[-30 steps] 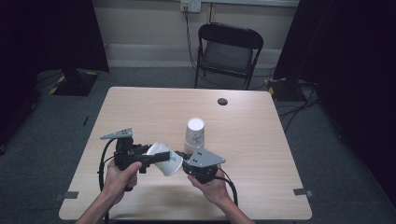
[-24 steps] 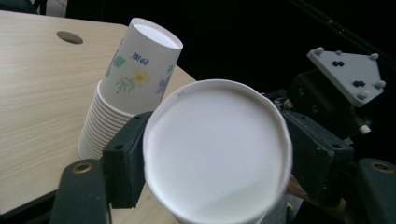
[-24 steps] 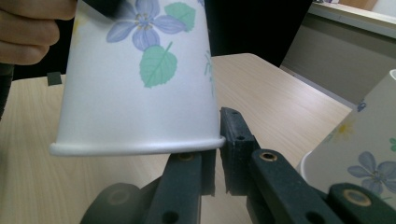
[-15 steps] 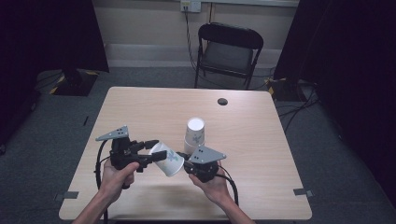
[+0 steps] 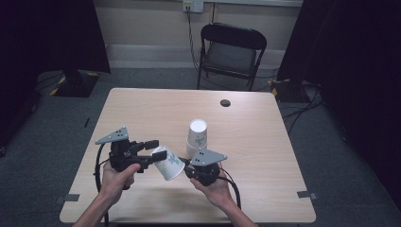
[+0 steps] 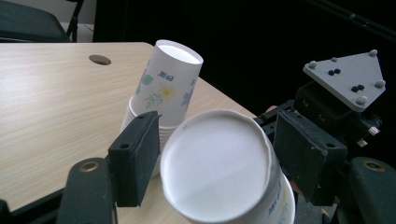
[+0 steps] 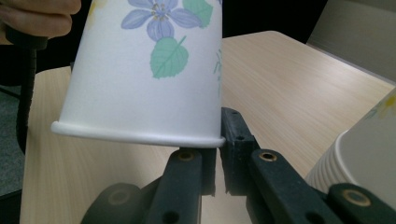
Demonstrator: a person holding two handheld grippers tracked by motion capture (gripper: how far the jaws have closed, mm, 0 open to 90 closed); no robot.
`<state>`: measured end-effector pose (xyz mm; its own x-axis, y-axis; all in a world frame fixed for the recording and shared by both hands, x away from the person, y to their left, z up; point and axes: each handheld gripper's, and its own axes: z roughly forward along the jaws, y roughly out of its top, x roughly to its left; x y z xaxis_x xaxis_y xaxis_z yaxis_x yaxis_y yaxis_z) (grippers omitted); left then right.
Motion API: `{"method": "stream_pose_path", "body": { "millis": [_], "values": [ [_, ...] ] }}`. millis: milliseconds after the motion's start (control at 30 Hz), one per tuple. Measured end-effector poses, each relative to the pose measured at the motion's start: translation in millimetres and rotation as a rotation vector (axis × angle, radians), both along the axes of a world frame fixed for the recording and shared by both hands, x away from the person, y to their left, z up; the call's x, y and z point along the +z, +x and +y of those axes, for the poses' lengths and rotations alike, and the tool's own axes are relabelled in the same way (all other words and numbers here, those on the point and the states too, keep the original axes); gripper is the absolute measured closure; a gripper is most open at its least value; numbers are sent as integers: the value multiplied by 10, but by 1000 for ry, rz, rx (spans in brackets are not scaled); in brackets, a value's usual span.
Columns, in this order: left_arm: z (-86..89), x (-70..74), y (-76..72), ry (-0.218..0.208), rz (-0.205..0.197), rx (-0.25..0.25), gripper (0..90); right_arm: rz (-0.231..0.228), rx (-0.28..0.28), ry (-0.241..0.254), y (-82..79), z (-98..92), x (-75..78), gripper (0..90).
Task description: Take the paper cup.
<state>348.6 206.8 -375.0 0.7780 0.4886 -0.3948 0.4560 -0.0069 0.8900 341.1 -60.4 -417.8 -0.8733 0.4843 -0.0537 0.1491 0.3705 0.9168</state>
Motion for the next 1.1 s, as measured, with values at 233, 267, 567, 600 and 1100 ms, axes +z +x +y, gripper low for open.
{"method": "stream_pose_path", "body": {
  "millis": [233,267,567,600,1100],
  "values": [
    [19,3,4,-1,-12,8,386,12,1,-3,14,-10,-10,858],
    [17,6,3,3,-13,10,401,11,0,-2,16,-13,-15,858],
    [5,-6,-5,24,-23,34,473,-7,8,34,-7,-53,56,876],
    [-16,-8,-13,37,-33,34,477,-3,7,33,-4,-58,60,878],
    [52,-83,35,8,-6,36,473,4,-6,43,-6,-106,93,887]
  ]
}}
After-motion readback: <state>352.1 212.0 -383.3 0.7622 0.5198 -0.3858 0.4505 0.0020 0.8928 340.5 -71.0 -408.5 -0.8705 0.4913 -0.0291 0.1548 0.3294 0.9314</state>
